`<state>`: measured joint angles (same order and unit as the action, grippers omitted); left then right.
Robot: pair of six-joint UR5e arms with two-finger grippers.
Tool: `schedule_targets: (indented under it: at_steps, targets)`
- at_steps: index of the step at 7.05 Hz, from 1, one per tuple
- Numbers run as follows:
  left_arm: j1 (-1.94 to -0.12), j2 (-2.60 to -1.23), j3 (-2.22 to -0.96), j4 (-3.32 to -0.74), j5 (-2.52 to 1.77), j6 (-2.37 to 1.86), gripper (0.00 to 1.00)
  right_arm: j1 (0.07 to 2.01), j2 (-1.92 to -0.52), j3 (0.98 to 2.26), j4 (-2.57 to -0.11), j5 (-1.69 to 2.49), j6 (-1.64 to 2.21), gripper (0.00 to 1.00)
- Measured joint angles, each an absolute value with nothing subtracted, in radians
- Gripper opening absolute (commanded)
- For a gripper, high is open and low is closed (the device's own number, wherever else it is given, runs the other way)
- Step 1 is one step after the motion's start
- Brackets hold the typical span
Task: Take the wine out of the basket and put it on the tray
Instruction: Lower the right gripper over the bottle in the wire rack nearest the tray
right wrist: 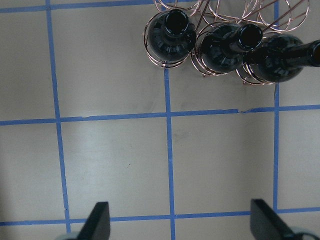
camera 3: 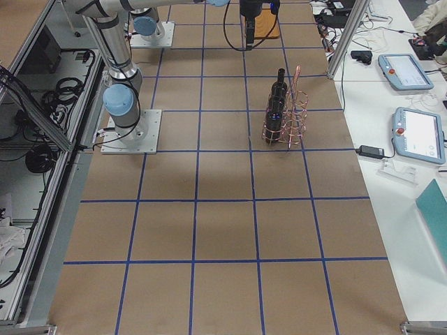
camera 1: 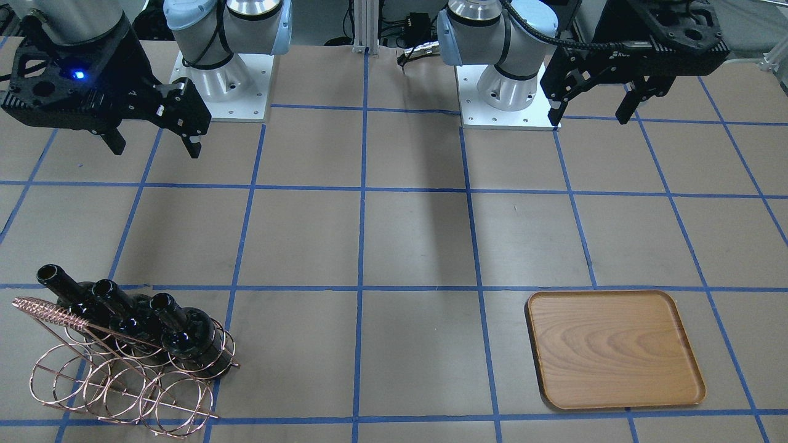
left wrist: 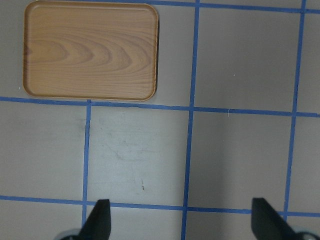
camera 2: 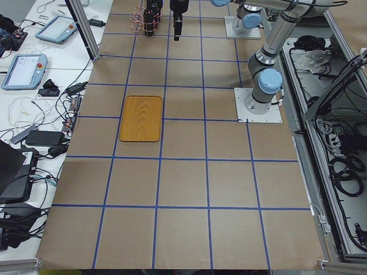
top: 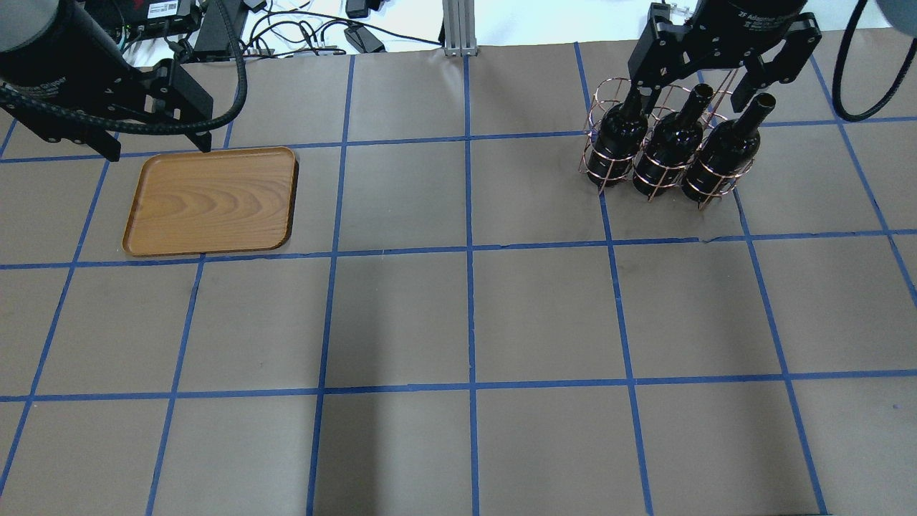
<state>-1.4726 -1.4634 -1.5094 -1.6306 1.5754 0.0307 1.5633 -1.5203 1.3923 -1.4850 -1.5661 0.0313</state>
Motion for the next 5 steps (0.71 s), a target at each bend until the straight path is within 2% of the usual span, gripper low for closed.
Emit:
schedule_targets:
  at_steps: [5]
  targets:
    - [-1.473, -1.463, -1.509, -1.631, 1.577, 0.031, 1.0, 1.554, -1.476, 1.395, -1.544, -1.564, 0.028, 0.99]
